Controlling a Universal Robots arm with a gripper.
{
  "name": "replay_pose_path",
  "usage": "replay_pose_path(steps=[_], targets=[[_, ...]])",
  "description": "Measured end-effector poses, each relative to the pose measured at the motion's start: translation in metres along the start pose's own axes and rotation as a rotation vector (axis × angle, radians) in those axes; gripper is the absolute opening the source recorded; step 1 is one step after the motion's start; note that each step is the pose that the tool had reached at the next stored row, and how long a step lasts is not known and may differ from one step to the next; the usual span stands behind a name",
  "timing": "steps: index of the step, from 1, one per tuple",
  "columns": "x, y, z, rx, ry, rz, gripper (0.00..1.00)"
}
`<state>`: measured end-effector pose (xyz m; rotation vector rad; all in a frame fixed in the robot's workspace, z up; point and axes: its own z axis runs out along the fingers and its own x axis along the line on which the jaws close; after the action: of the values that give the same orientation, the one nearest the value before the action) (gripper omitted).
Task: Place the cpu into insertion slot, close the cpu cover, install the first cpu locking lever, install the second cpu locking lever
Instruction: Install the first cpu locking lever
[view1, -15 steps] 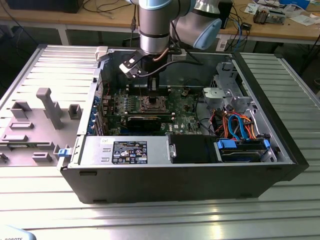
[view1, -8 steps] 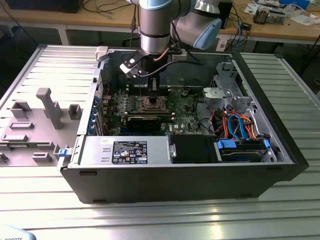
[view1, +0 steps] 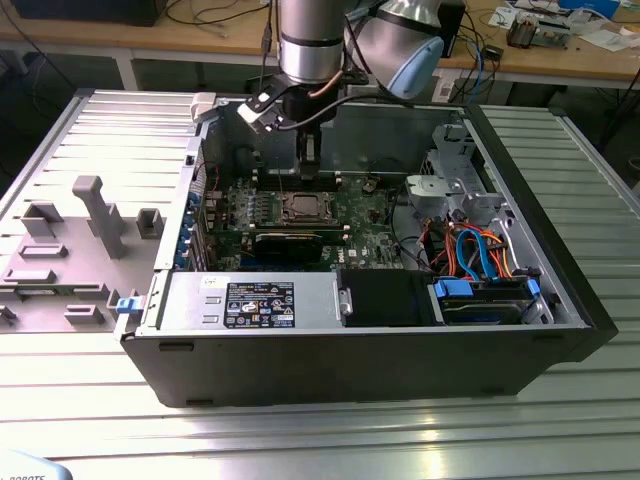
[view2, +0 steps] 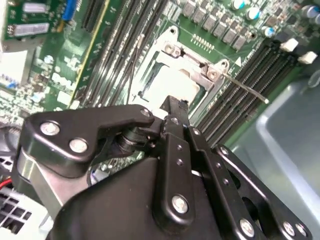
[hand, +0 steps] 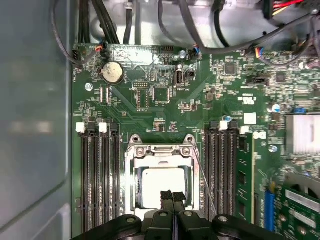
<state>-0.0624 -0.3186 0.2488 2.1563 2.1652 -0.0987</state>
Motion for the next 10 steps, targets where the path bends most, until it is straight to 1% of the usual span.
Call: replay_pose_path(steps=[2,4,5,6,9,10], targets=[[-0.0008,0.0001,-0.0077,-0.0001,-0.0013,0.000,0.11],[-0.0018,0.0002,-0.0169,0.0000,-0.0028,-0.001,0.11],[-0.0019,0.0002,-0.0182,-0.0001,-0.0030,-0.002,0.11],[-0.0018,0.0002,-0.0181,-0.0025,-0.0024,-0.022,0.11],[-0.0019,0.0003,-0.0180,-0.0114,-0.0016,-0.106,0.11],[-0.0019,0.0002,-0.0179,-0.0135,-0.0013,-0.126,0.11]])
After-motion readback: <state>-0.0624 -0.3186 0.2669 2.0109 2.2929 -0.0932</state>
